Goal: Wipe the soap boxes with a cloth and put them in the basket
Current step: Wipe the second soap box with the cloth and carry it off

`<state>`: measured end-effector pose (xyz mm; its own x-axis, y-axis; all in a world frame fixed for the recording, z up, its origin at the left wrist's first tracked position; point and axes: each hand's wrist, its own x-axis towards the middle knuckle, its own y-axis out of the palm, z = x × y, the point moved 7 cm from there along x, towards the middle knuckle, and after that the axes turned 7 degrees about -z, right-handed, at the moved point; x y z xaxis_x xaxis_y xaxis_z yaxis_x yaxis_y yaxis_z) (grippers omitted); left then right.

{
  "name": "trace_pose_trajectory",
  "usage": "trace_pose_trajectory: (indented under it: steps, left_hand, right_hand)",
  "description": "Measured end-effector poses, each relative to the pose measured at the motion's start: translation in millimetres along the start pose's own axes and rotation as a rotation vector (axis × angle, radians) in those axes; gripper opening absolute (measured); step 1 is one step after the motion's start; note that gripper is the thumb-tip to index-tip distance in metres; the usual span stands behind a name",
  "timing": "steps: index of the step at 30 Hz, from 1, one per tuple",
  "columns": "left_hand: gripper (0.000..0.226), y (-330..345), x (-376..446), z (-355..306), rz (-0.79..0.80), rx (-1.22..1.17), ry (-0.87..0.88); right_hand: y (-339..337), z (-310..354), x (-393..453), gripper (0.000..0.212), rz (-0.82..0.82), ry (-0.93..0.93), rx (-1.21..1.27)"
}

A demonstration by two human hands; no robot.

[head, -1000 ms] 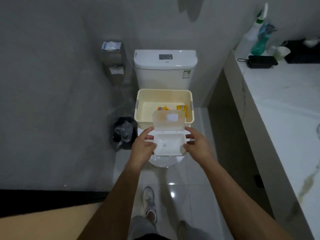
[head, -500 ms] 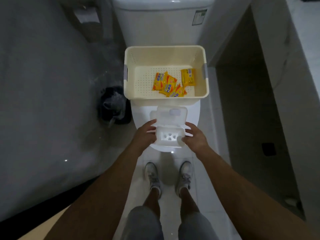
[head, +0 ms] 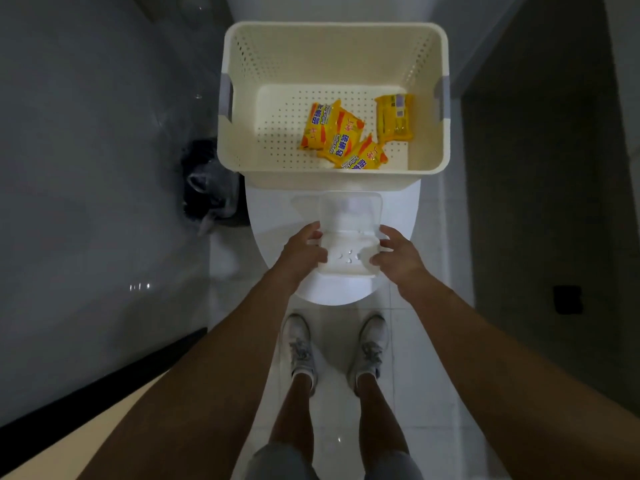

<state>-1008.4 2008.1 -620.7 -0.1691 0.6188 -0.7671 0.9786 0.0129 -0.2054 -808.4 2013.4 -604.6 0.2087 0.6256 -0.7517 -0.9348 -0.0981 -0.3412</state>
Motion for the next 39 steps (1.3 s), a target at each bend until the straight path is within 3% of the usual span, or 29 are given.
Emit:
trace_pose_trajectory:
  steps: [8,15,17,21,24,26,31,36,39]
  left_hand:
    - [0.091,-2,8,-10,-0.016,0.08,0.027]
    - [0.079,-13,-2,-13,-0.022,0.087,0.041]
    - [0.069,-22,-7,-18,-0.036,0.115,0.078]
    - [0.048,-52,-30,-49,-0.104,0.152,0.254]
    - [0.029,-73,-49,-92,-0.204,0.177,0.417]
    - [0.02,-83,-54,-125,-0.278,0.159,0.513]
    - [0.01,-80,-25,-200,-0.389,0.258,0.645]
    - [0.023,-46,52,-206,-0.288,0.369,0.264]
    - [0.025,-32,83,-193,-0.259,0.276,0.043]
  right_hand:
    - [-1,2,15,0.067,-0.019,0.001,-0.004]
    - [-7,4,15,0.064,-0.02,-0.012,0.004]
    - [-23,6,13,0.057,-0.102,-0.017,0.031]
    - [-87,34,-5,0.032,-0.483,-0.096,-0.057]
    - [-127,86,-25,0.03,-0.685,-0.278,-0.036]
    - [-136,131,-37,0.028,-0.728,-0.453,-0.057]
    - [-99,221,-30,0.014,-0.557,-0.739,-0.186]
    - [-33,243,40,0.033,-0.238,-0.641,-0.385]
    - [0,242,81,0.041,-0.074,-0.604,-0.478]
